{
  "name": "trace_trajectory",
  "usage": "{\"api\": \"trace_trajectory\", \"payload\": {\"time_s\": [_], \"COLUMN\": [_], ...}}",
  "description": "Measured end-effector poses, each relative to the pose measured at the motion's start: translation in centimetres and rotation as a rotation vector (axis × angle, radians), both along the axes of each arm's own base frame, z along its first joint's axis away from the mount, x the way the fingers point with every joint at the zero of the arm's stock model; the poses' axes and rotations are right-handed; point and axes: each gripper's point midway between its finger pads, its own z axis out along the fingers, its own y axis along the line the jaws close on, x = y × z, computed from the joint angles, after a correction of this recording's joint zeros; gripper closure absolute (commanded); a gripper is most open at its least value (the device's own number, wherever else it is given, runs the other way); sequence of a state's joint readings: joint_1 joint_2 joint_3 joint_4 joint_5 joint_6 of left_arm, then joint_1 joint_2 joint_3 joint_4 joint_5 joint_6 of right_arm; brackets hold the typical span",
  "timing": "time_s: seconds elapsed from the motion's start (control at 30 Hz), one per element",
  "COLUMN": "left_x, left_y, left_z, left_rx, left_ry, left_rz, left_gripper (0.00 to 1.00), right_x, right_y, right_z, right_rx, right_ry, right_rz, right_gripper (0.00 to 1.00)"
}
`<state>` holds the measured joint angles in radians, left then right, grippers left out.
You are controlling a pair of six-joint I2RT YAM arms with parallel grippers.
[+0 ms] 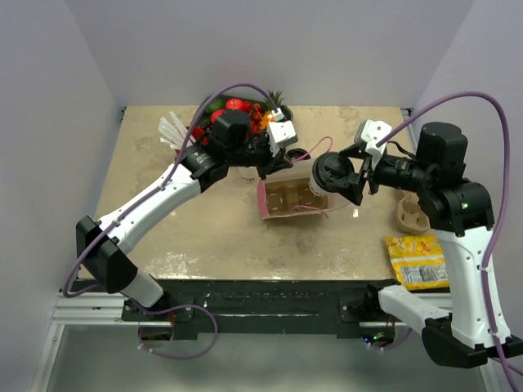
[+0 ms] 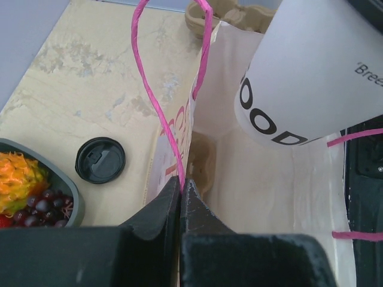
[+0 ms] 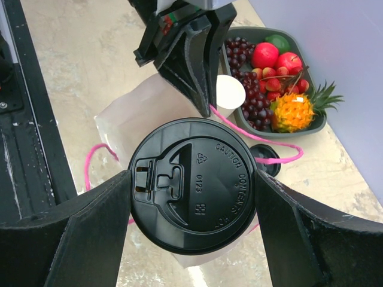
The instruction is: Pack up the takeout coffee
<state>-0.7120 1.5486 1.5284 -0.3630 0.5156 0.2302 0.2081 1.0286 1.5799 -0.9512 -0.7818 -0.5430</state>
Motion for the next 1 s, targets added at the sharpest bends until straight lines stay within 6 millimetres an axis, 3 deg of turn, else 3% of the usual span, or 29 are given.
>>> {"api": "trace_trajectory", "payload": {"time_s": [0.33, 0.7, 1.0], "left_x": [-2.9, 0.0, 0.6], "left_y": [-1.4, -0.4, -0.6], "left_z": [-1.0, -0.5, 0.3], "left_rx": [0.035, 0.089, 0.080], "left_ry": [-0.046, -0.205, -0.255], "left_rz": [-0.043, 0.007, 0.009], "left_gripper": [1.00, 1.00, 1.00], "right_x": [-0.5, -0.1, -0.1], "right_y": [-0.1, 0.0, 0.0], "right_z": [0.5, 1.1, 1.2], "right_rx": [0.007, 0.026, 0.030], "right_ry": [-0.018, -0.035, -0.040], "right_rz": [-0.001, -0.012, -0.014], "right_gripper": [0.28, 0.28, 0.28]}}
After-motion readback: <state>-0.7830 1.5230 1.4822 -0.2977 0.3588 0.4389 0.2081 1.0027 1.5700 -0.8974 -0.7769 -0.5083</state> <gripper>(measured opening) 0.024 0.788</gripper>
